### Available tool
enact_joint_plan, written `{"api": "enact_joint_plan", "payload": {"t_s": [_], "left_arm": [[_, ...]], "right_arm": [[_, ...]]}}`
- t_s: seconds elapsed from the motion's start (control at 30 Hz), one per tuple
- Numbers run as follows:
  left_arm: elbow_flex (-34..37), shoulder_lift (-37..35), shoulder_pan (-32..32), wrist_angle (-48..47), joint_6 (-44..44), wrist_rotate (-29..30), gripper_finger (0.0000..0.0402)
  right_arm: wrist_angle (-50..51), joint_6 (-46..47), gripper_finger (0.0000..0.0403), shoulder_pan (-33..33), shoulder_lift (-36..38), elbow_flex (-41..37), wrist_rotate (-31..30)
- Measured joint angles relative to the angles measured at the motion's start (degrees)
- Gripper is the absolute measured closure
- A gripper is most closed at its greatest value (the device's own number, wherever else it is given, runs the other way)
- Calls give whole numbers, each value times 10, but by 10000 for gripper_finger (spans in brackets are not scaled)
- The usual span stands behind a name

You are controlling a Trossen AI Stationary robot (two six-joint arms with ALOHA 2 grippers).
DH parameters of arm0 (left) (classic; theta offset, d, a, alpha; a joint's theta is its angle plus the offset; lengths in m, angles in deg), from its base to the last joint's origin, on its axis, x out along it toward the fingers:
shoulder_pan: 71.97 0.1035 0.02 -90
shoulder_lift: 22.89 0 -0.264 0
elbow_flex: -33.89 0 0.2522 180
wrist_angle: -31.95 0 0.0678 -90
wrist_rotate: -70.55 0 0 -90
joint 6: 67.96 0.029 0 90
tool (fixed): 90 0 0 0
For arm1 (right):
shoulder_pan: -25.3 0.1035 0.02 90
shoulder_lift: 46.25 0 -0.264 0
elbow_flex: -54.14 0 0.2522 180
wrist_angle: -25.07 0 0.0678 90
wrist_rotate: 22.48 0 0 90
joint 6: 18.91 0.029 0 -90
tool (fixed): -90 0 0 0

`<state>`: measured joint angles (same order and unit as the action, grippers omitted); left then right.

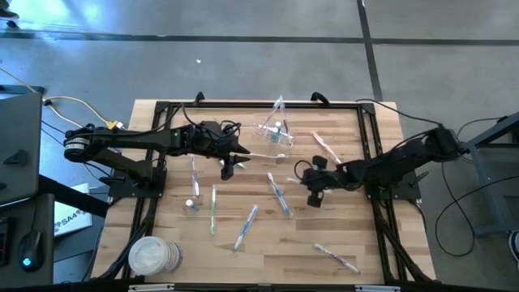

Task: Pick & Place toothbrushing station
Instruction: Put the bottom right green toothbrush into the transparent organizer

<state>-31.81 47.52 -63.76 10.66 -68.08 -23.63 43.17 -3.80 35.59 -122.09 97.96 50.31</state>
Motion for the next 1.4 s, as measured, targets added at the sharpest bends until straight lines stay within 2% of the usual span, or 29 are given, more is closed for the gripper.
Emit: {"api": "enact_joint_plan", "payload": {"t_s": [0.2, 0.3, 0.4, 0.63, 0.77, 0.9, 1.0, 1.17, 1.4], "left_arm": [[0, 0, 0, -1, 0, 0, 294], [0, 0, 0, -1, -2, 0, 294], [0, 0, 0, -7, -2, -11, 294], [0, 0, 0, -19, -2, -26, 294], [0, 0, 0, -17, -2, -29, 294], [0, 0, 0, -16, -1, -29, 294], [0, 0, 0, -7, 3, -29, 294], [0, 0, 0, 7, 4, -29, 294], [0, 0, 0, 9, 5, -29, 294]], "right_arm": [[-28, -35, 400, 16, 87, 0, -135], [-65, -72, 399, 11, 118, -3, -144], [-157, -125, 399, 3, 135, -20, -136], [-460, -223, 400, -64, 151, -120, -38], [-634, -226, 399, -131, 142, -177, 56], [-752, -210, 399, -190, 123, -197, 152], [-816, -207, 400, -223, 87, -190, 195], [-911, -130, 400, -275, -15, -169, 205], [-925, -89, 400, -325, -132, -97, 231]]}}
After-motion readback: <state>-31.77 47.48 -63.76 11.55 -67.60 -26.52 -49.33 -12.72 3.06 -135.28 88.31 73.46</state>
